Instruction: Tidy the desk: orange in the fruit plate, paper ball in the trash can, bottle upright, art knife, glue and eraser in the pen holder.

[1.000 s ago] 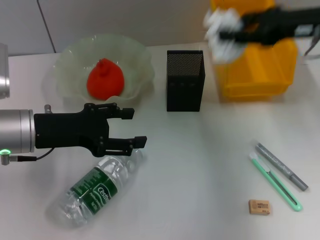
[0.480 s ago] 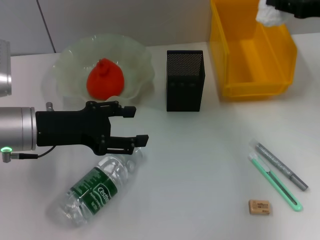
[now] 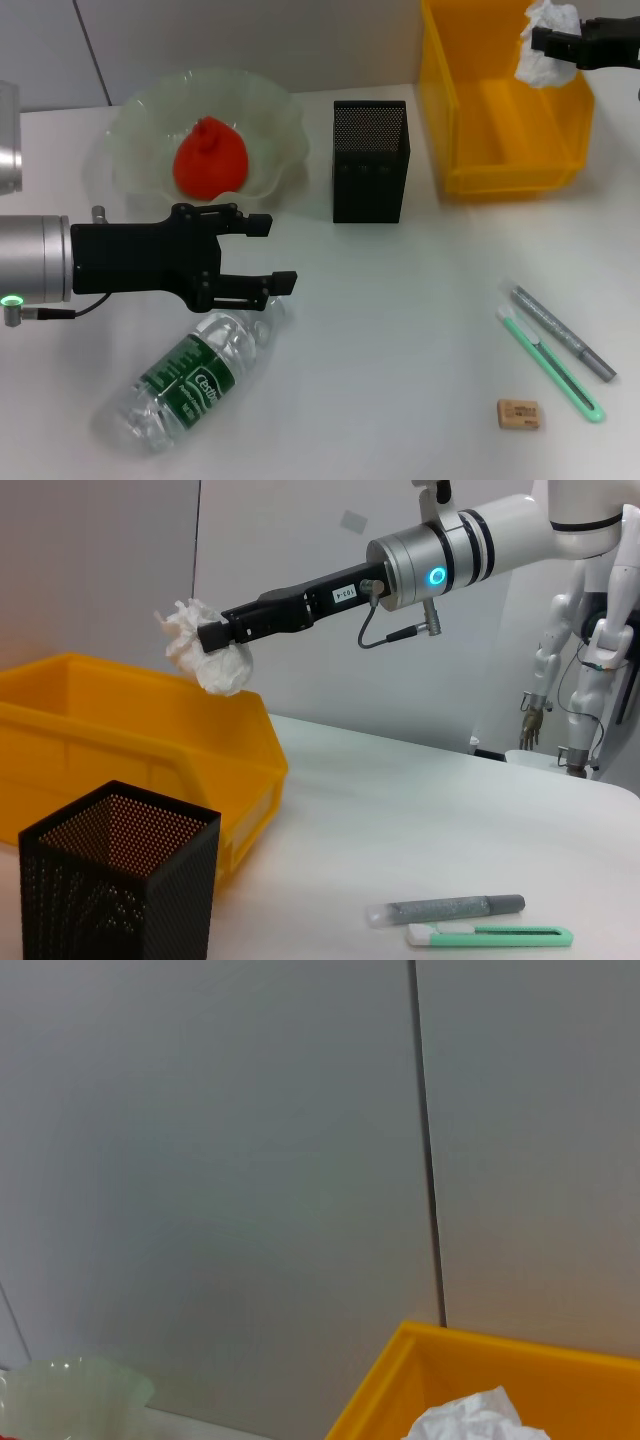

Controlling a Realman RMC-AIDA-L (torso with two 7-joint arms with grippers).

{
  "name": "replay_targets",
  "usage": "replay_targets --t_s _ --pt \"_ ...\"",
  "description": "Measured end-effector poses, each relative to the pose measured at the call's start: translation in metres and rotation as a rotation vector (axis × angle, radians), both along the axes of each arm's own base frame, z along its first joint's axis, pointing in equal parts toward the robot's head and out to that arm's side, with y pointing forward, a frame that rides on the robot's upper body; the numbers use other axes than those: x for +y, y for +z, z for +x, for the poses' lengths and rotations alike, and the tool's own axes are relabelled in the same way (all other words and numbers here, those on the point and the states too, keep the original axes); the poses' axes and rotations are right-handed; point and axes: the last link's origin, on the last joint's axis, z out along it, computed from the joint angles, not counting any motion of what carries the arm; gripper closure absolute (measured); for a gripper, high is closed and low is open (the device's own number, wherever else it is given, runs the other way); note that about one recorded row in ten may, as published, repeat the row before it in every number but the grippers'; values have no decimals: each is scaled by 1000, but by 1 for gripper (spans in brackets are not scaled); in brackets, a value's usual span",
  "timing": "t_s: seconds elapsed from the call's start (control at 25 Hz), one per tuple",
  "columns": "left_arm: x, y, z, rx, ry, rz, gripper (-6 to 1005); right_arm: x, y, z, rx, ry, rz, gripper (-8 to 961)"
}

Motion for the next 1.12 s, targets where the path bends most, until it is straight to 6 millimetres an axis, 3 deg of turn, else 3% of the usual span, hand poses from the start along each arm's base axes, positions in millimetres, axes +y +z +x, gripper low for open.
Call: replay_targets --t_s 0.52,0.72,0.92,1.12 --pt "-1 0 -1 -2 2 -1 195 5 -4 0 0 -24 10 496" --pt "-1 0 -1 -1 1 -1 194 8 -4 -3 -5 -18 9 277" --pt "0 1 0 0 -4 4 194 8 -4 -3 -7 -17 11 127" --pt "0 2 0 1 -5 4 195 9 -3 -5 -9 -14 13 127"
